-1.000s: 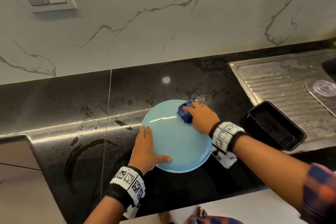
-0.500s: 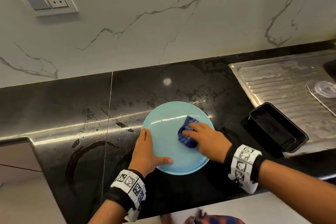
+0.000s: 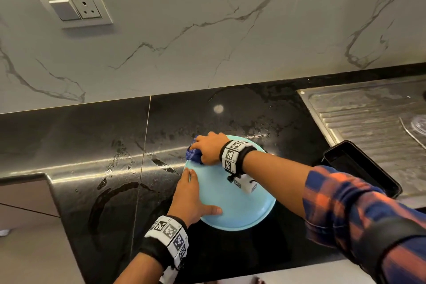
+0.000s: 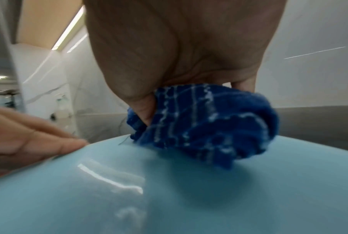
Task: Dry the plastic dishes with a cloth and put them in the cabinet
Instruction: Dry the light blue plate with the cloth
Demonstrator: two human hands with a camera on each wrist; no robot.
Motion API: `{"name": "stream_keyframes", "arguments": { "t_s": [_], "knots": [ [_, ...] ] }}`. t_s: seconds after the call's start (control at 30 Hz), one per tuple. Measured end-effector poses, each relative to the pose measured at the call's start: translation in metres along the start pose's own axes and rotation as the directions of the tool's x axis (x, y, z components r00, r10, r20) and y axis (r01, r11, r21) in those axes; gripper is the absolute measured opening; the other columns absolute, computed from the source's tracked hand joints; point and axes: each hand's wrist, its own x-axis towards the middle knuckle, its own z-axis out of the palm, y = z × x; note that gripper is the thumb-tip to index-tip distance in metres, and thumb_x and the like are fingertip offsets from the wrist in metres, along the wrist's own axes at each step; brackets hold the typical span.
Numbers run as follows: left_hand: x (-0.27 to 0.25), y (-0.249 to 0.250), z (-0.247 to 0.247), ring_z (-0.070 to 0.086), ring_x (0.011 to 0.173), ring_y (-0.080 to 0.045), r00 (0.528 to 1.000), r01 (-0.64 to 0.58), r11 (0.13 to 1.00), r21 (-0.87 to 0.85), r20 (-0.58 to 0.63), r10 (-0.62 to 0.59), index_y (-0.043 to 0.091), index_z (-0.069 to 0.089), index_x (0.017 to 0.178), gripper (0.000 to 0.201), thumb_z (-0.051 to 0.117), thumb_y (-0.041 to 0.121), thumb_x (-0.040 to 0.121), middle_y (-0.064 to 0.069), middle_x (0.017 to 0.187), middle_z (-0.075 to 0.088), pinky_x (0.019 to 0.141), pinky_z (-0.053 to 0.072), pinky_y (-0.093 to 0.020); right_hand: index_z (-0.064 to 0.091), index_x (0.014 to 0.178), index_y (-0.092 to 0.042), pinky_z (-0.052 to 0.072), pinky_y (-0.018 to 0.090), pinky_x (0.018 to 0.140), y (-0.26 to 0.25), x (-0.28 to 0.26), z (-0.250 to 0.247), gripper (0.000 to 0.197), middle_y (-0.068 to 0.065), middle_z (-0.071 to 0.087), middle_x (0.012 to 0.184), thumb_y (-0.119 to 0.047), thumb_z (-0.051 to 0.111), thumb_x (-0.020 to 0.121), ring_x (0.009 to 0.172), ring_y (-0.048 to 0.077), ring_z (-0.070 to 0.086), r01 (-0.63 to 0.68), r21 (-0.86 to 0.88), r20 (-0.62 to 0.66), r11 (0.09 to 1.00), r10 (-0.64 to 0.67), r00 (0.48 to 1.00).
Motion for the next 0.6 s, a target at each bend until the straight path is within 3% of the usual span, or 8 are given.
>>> {"name": "stream_keyframes", "arguments": {
  "t_s": [0.13,0.27,0.37,0.47,0.53,0.6],
  "knots": [
    [-0.002,0.001,0.000,0.004,0.152,-0.026,1.000,0.010,1.000,0.003,0.002,-0.010,0.002,-0.004,0.156,0.152,0.083,0.071,0.051,-0.009,0.165,-0.005,0.123,0.016,-0.038,0.048,0.137,-0.040,0.043,0.051,0.099,0.039,-0.028,0.003,0.051,0.002,0.049,0.134,-0.040,0.055,0.087,0.121,0.034,0.047,-0.172,0.156,-0.045,0.973,0.181,0.982],
    [-0.002,0.002,0.001,0.003,0.152,-0.026,1.000,0.017,1.000,-0.009,-0.010,-0.017,0.003,-0.004,0.156,0.151,0.085,0.068,0.052,-0.009,0.165,-0.006,0.123,0.013,-0.035,0.048,0.135,-0.030,0.046,0.047,0.098,0.083,-0.083,0.020,0.047,0.008,0.049,0.128,-0.036,0.054,0.088,0.117,0.037,0.052,-0.356,0.264,-0.048,0.896,0.381,0.923],
    [0.001,0.000,0.001,0.008,0.151,-0.027,1.000,0.012,1.000,-0.016,-0.005,-0.012,0.002,-0.001,0.155,0.154,0.083,0.072,0.048,-0.009,0.164,0.000,0.122,0.018,-0.038,0.047,0.134,-0.023,0.049,0.042,0.091,0.080,-0.130,0.051,0.044,0.010,0.048,0.128,-0.037,0.051,0.092,0.110,0.036,0.057,-0.446,0.307,-0.091,0.841,0.493,0.865],
    [0.002,-0.003,0.002,0.013,0.149,-0.028,1.000,-0.002,1.000,-0.012,-0.004,0.001,0.002,0.001,0.155,0.160,0.075,0.083,0.039,-0.009,0.162,0.005,0.121,0.022,-0.040,0.047,0.130,-0.022,0.052,0.040,0.080,0.047,-0.169,0.082,0.043,0.008,0.050,0.123,-0.041,0.047,0.092,0.102,0.031,0.061,-0.501,0.273,-0.114,0.821,0.544,0.831],
    [0.002,-0.004,0.004,0.012,0.149,-0.028,1.000,-0.006,1.000,0.000,-0.008,0.006,0.002,0.000,0.155,0.157,0.078,0.079,0.043,-0.010,0.162,0.004,0.121,0.021,-0.041,0.057,0.117,-0.019,0.053,0.038,0.061,0.017,-0.188,0.095,0.045,0.007,0.056,0.108,-0.042,0.046,0.081,0.083,0.029,0.065,-0.492,0.229,-0.094,0.840,0.522,0.848],
    [0.002,-0.004,0.004,0.011,0.150,-0.029,1.000,-0.012,1.000,0.021,-0.012,0.012,0.002,-0.001,0.155,0.154,0.081,0.075,0.048,-0.010,0.163,0.002,0.122,0.019,-0.040,0.066,0.101,-0.018,0.044,0.033,0.041,-0.004,-0.200,0.107,0.046,0.004,0.058,0.090,-0.044,0.043,0.071,0.061,0.024,0.062,-0.477,0.235,-0.074,0.847,0.505,0.860]
  ]
}}
